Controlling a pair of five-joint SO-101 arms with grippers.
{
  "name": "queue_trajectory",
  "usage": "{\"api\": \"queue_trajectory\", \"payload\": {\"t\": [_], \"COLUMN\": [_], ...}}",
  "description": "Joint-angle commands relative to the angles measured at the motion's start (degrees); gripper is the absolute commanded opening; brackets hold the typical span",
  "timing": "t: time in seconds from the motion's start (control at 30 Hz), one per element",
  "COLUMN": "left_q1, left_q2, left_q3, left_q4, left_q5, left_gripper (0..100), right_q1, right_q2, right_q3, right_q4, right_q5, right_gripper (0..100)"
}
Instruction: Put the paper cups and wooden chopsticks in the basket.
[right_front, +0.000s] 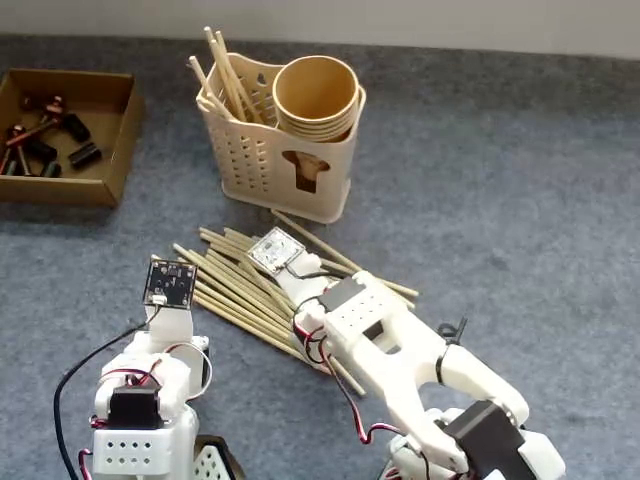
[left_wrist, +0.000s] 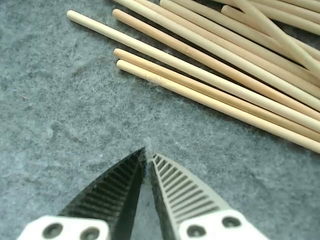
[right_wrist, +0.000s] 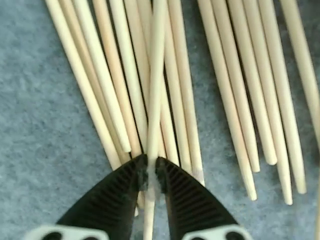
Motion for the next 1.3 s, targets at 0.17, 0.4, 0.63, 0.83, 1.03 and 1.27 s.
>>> {"api": "queue_trajectory", "payload": {"t": [0.17,0.4,0.63,0.83,1.03,1.27], "left_q1": [0.3,0.3,0.3,0.3,0.3,0.3], "left_q2": [-0.2,-0.2,-0.2,-0.2,-0.2,-0.2], "left_q3": [1.1,1.1,1.1,1.1,1.1,1.1], "left_q4": [0.4,0.4,0.4,0.4,0.4,0.4], "left_q5": [-0.2,-0.2,-0.2,-0.2,-0.2,-0.2], "left_gripper": [1,1,1,1,1,1], "right_q1": [0.8,0.9,0.9,2.7,3.4,3.4], "right_q2": [-12.3,-16.7,-21.9,-30.8,-37.0,-41.7], "right_q3": [-1.7,-0.7,-0.8,-0.7,-0.4,1.7], "right_q4": [4.3,4.5,8.2,11.1,11.8,11.6], "right_q5": [0.1,0.1,0.1,0.1,0.1,-0.1], "right_gripper": [0.5,0.5,0.5,0.5,0.5,0.5]}}
